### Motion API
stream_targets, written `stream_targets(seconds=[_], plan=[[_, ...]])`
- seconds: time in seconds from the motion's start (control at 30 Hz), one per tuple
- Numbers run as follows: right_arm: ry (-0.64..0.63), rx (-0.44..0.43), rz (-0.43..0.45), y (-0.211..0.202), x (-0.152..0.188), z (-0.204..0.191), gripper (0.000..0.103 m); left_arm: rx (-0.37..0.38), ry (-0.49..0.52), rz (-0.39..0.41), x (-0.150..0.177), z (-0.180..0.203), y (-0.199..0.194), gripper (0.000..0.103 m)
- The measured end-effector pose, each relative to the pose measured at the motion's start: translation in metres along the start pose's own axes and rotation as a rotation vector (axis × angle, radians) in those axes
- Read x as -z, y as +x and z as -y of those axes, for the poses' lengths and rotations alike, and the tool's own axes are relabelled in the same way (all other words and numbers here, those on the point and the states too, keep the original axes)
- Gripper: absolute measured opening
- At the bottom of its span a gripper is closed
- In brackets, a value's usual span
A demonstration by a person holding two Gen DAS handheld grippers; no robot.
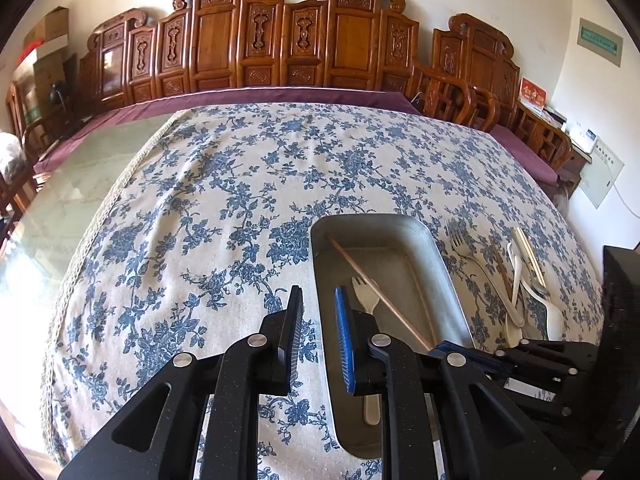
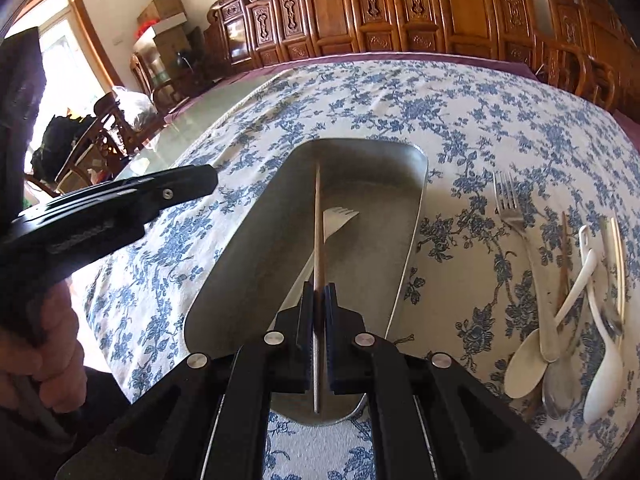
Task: Organize utensils
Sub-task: 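Open the left tool to release the fork while the right tool drops the chopstick in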
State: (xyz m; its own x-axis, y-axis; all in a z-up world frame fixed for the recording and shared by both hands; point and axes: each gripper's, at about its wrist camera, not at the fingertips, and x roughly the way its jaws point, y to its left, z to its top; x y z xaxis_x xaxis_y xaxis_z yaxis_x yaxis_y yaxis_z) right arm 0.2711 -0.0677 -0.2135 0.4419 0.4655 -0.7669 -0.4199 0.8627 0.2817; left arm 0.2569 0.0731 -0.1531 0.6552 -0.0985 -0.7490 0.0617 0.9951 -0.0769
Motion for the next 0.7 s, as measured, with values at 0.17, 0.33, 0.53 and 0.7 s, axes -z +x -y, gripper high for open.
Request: stream_targets(seconds=[0.17,0.33,0.53,0.7], plan=[[0.010,-0.056,0.015,0.001,0.000,0.002,0.008,0.000,0.008,-0.002,-0.001,0.003,0.000,0.016],[-0.008,-0.049,0.052,-0.014,-0.001,0.008,0.008,0.005,0.012,-0.007,0.000,0.007,0.002,0.016],[-0.029,0.037,0.133,-0.059,-0.007,0.036,0.008,0.034,0.030,-0.001,-0.001,0.025,0.002,0.025],[-0.005,0.121,0.188,-0.095,-0.011,0.076,0.008,0.072,0.061,0.005,-0.001,0.050,0.001,0.038]])
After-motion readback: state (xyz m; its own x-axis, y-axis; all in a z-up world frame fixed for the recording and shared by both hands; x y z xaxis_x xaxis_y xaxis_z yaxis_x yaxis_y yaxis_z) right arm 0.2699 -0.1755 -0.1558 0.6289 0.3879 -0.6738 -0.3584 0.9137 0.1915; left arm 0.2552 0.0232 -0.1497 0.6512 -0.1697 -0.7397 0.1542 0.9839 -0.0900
